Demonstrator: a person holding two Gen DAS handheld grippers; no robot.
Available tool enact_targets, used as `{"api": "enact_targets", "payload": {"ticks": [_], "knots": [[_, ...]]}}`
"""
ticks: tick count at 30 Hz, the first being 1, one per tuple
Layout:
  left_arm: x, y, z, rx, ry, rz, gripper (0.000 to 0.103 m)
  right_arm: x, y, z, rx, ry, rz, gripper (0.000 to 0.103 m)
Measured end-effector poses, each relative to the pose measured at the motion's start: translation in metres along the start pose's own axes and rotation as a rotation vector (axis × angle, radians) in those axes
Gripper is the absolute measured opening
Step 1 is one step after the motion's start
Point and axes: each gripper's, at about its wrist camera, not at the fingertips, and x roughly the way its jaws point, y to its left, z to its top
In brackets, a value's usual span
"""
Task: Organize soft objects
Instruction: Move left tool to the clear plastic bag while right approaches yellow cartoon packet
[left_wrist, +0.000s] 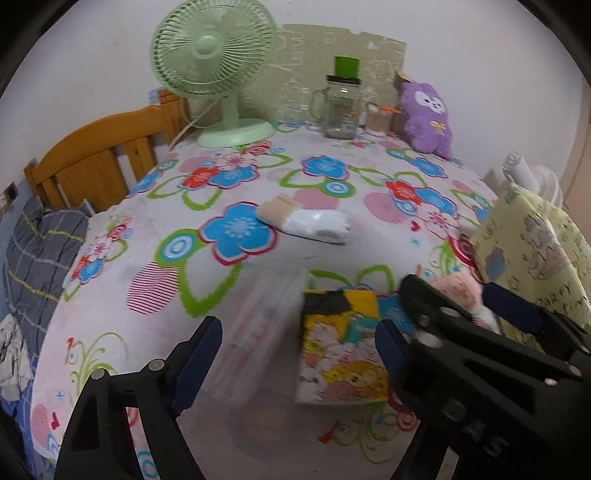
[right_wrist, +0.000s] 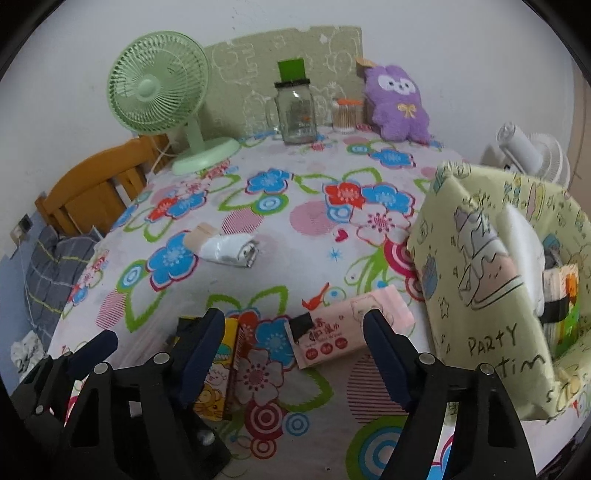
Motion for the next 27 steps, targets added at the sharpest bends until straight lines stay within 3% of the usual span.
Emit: {"api": "enact_targets", "payload": {"ticks": [6, 22, 27], "knots": [[0.008, -0.014, -0.001, 0.021, 0.024, -0.027, 0.085, 0.01, -0.005, -0.002, 0.012, 0.042, -0.015, 0.08], [0.032, -0.014, 0.005, 0.016, 0.043, 0.02, 0.084, 0.037, -0.007, 0.005, -0.008, 0.085, -0.046, 0.079], [0.033, -0.012, 0.005, 0.013, 0.038, 0.028, 0.086, 0.041, -0.004, 0.008, -0.033, 0.077, -0.042, 0.066]]}}
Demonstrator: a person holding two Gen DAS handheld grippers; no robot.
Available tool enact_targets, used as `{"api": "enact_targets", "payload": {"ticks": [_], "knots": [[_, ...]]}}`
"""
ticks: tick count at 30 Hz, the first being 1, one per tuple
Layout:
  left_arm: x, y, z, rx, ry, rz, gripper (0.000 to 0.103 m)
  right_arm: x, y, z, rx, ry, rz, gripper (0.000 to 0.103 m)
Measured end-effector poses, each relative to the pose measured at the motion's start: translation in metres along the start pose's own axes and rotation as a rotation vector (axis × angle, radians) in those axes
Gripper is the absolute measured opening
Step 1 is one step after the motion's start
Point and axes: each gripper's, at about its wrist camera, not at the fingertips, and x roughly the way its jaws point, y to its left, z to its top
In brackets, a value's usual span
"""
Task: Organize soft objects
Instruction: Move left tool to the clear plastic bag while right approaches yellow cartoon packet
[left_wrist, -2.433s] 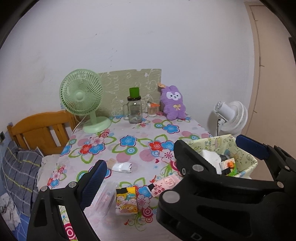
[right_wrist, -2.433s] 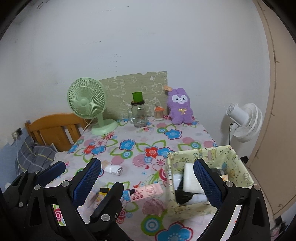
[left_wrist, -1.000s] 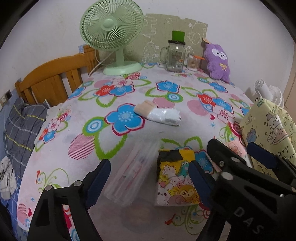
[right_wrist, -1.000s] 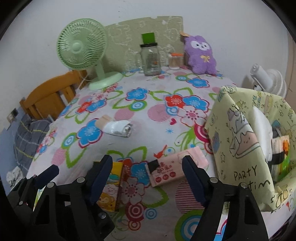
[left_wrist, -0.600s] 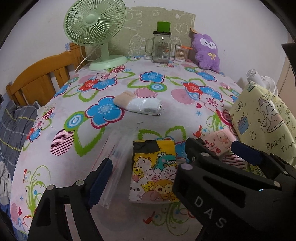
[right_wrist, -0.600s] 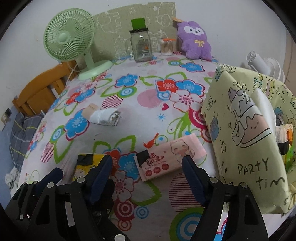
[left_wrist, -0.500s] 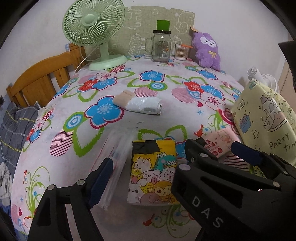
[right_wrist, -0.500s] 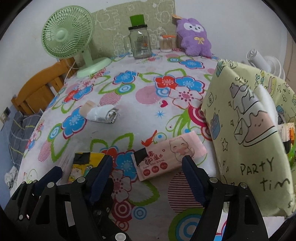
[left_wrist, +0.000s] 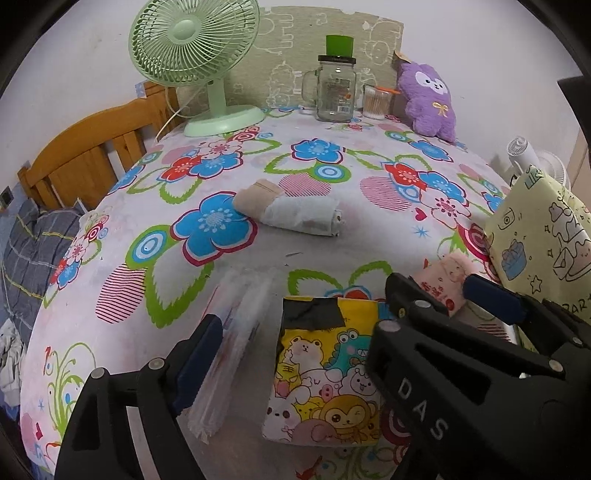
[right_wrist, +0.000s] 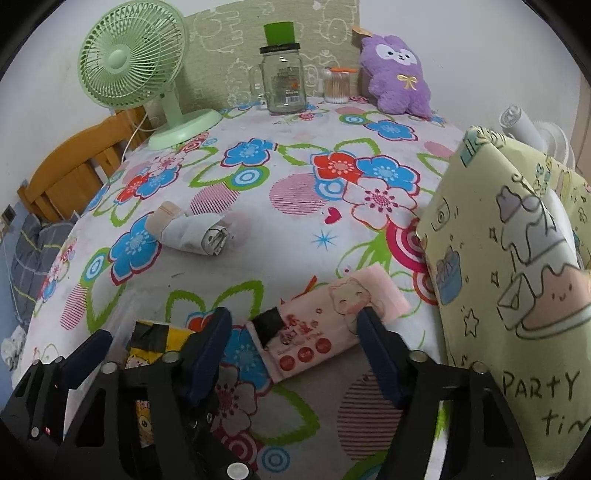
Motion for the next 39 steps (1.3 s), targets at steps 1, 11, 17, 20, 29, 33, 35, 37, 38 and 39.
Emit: {"api": "enact_targets", "payload": {"ticks": [1, 11, 17, 20, 29, 33, 35, 37, 38, 39], "knots": [[0.0, 0.0, 0.0, -0.001, 0.0, 0.002, 0.086, 0.0, 0.001, 0.001, -0.005, -0.002, -0.001, 0.061], [-0.005, 0.0, -0.004, 0.019, 0.007, 0.023, 0.086, -0.002, 0.005, -0.004, -0.046, 0.002, 0.007, 0.037], [-0.011, 0.0, -0.011, 0.023, 0.032, 0.026, 0.085, -0.005, 0.004, -0.012, -0.036, 0.039, 0.063, 0.033], [-0.015, 0.001, -0.013, 0.014, 0.026, 0.036, 0.084, -0.008, 0.006, -0.013, -0.043, 0.039, 0.083, 0.033], [-0.027, 0.004, -0.013, -0.036, 0.007, 0.003, 0.071, -0.018, 0.007, -0.011, -0.043, 0.03, 0.119, 0.048], [-0.032, -0.002, -0.014, -0.028, -0.003, 0.001, 0.063, -0.024, 0.007, -0.013, -0.054, 0.02, 0.128, 0.051], [-0.035, -0.005, -0.015, -0.027, -0.007, -0.002, 0.061, -0.028, 0.004, -0.013, -0.049, 0.017, 0.132, 0.051], [-0.037, -0.008, -0.015, -0.027, -0.009, -0.012, 0.06, -0.031, 0.001, -0.014, -0.05, 0.013, 0.131, 0.051], [-0.037, -0.01, -0.016, -0.026, -0.01, -0.011, 0.06, -0.032, 0.0, -0.014, -0.049, 0.012, 0.129, 0.051], [-0.038, -0.012, -0.016, -0.024, -0.012, -0.011, 0.06, -0.034, -0.002, -0.015, -0.048, 0.011, 0.126, 0.051]]}}
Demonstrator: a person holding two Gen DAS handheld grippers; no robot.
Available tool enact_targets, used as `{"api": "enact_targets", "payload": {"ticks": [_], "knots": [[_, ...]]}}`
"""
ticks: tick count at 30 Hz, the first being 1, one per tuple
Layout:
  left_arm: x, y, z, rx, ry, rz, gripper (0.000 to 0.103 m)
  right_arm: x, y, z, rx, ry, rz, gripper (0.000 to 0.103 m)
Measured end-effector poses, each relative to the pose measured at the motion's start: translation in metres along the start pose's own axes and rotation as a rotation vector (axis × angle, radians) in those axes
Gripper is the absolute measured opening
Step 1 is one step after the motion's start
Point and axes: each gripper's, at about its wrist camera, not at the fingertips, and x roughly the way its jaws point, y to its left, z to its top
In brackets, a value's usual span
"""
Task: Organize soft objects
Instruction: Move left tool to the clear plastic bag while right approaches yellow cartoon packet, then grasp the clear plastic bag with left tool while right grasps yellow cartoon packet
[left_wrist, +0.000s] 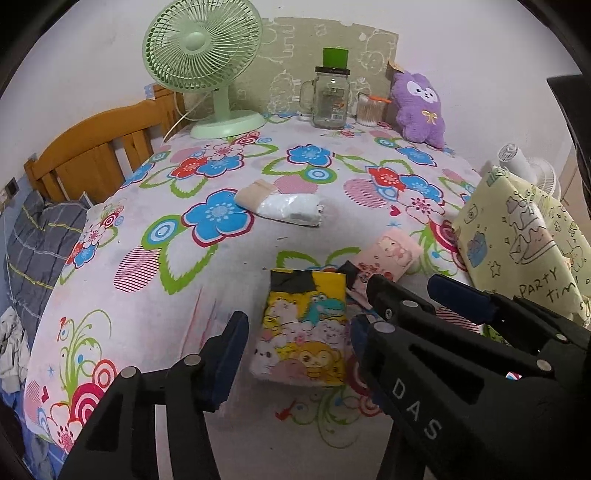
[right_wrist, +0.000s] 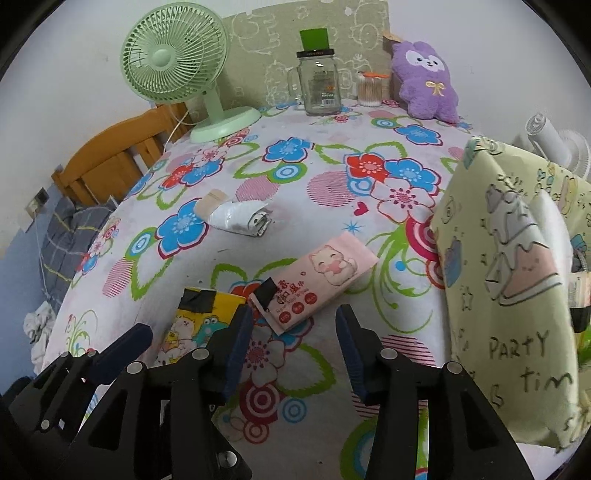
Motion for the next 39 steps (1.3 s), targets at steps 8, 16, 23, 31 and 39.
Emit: {"api": "enact_targets", "payload": {"ticks": [8, 16, 23, 31, 39], "knots": [[-0.001, 0.0, 0.002, 0.001, -0.011, 0.036, 0.06, -0.007, -0.005, -0.001, 0.009, -0.007, 0.009, 0.051], [-0.002, 0.02, 0.006, -0.017, -0.025, 0.081, 0.06, -0.008, 0.003, 0.004, 0.009, -0.017, 0.015, 0.051], [0.009, 0.041, 0.012, -0.034, -0.01, 0.098, 0.06, -0.004, 0.018, 0.011, 0.001, -0.014, 0.032, 0.051], [0.018, 0.052, 0.01, -0.042, -0.004, 0.098, 0.06, 0.01, 0.034, 0.013, -0.035, 0.009, 0.028, 0.051], [0.024, 0.061, 0.007, -0.067, 0.008, 0.073, 0.05, 0.016, 0.04, 0.015, -0.044, 0.002, 0.02, 0.065]]}}
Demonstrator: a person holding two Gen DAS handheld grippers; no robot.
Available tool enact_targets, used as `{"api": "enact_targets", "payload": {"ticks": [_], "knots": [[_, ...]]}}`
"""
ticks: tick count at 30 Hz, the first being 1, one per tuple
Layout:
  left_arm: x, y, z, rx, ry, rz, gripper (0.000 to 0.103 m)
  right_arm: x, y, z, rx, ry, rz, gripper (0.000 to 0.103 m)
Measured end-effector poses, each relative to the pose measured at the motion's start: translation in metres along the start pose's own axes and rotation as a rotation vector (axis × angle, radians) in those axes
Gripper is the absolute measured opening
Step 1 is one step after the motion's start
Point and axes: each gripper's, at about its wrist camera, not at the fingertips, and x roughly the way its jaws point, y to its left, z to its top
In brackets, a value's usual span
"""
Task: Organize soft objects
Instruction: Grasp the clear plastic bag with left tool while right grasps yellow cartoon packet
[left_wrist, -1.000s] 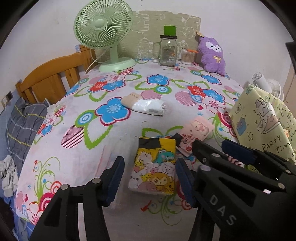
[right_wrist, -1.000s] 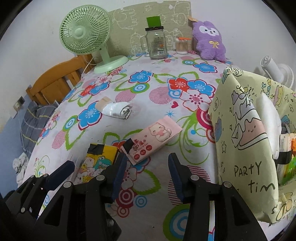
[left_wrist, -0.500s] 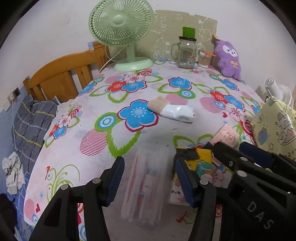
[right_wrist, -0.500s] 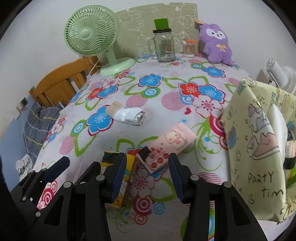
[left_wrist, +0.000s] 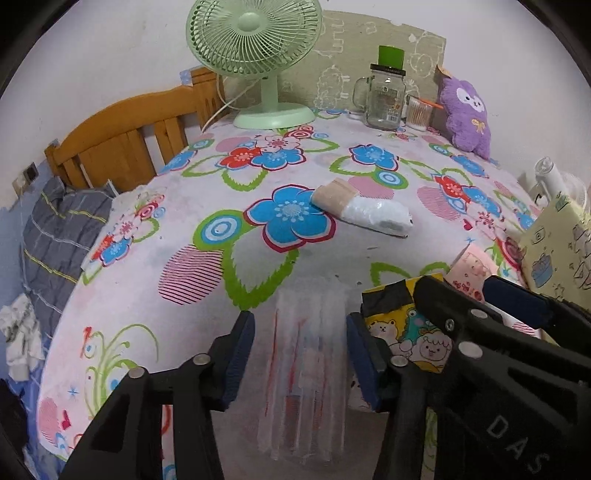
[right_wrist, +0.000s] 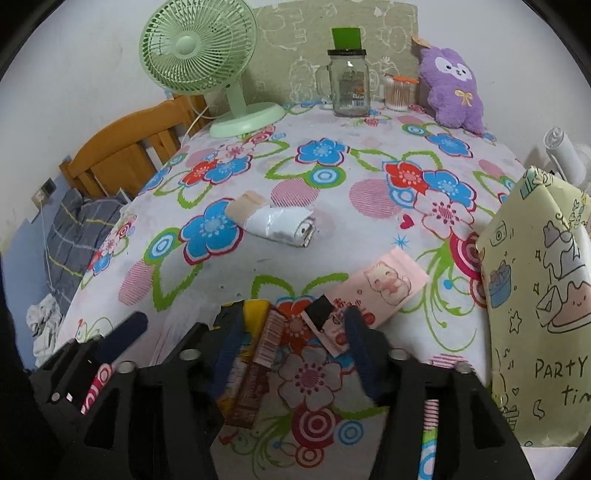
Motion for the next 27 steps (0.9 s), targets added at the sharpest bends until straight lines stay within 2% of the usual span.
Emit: {"api": "enact_targets", "payload": {"ticks": [5, 11, 16, 20, 27], "knots": [[0.001, -0.003, -0.002, 0.003, 0.004, -0.024, 0.034, 0.003, 0.0, 0.001, 0.003, 0.004, 0.003, 0.065], [-0.002, -0.009, -0.003, 0.025, -0.013, -0.021, 0.025, 0.004, -0.001, -0.001, 0.005, 0.007, 0.007, 0.065], [-0.005, -0.011, -0.003, 0.038, -0.021, -0.017, 0.02, 0.002, -0.003, -0.003, 0.024, 0.013, 0.023, 0.065], [-0.005, -0.008, -0.004, 0.035, -0.017, -0.015, 0.02, 0.006, -0.001, -0.006, 0.039, 0.047, 0.052, 0.065], [-0.006, -0.005, -0.007, 0.037, -0.017, -0.027, 0.02, 0.007, 0.0, -0.01, 0.08, 0.073, 0.076, 0.058]]}}
